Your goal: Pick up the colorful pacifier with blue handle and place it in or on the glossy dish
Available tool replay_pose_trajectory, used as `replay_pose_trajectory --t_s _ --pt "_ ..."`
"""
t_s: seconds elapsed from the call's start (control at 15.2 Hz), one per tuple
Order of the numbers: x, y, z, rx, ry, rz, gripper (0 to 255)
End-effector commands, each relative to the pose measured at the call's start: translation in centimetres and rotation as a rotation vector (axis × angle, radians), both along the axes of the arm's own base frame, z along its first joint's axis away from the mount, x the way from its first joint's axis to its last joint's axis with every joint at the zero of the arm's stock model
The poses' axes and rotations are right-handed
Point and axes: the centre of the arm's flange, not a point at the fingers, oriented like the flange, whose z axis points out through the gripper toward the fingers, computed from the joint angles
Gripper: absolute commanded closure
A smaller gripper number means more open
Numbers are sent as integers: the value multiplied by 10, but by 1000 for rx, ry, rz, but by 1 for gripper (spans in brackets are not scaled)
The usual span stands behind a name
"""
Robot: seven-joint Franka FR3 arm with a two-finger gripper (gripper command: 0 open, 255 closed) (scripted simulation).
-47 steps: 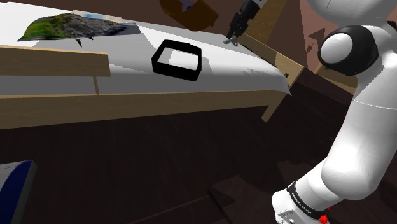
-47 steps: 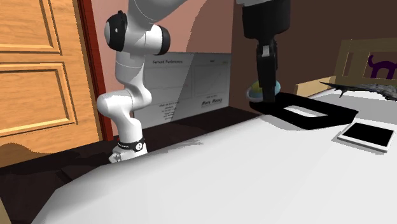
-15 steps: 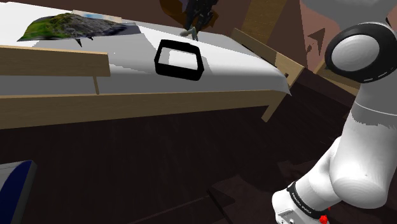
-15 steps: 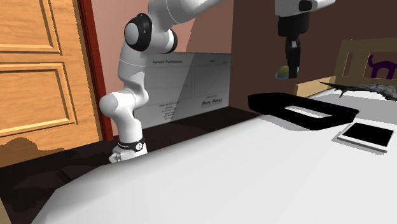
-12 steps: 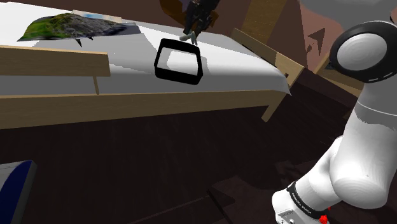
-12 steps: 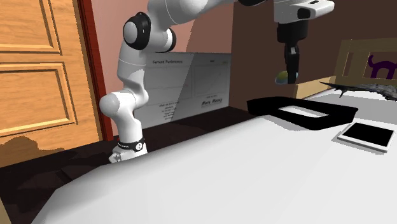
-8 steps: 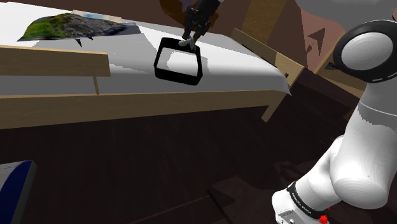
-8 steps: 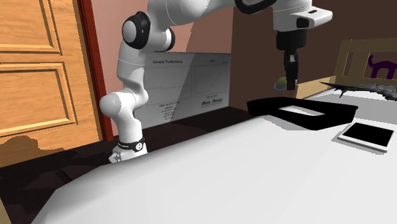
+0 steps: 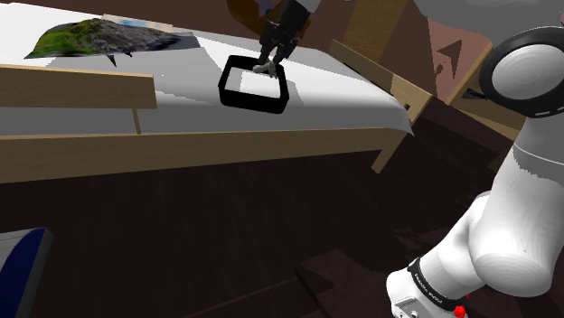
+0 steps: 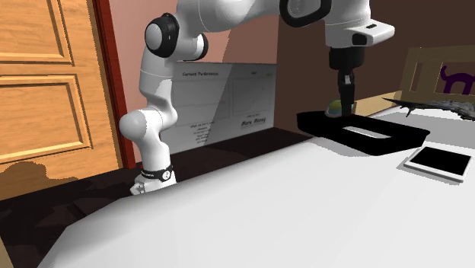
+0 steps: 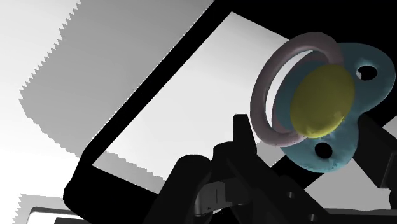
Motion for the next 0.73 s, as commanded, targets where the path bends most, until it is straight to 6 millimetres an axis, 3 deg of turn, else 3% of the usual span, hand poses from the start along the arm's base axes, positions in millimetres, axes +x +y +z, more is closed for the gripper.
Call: replay_pose_trajectory --t_s 0.0,0.07,0.13,0.46,0.66 --pt "0 0 0 0 0 0 255" --pt "0 0 0 0 0 0 255" --pt "0 0 0 0 0 0 0" --pt "0 0 0 0 0 0 0" --pt "-3 -13 37 0 0 0 0"
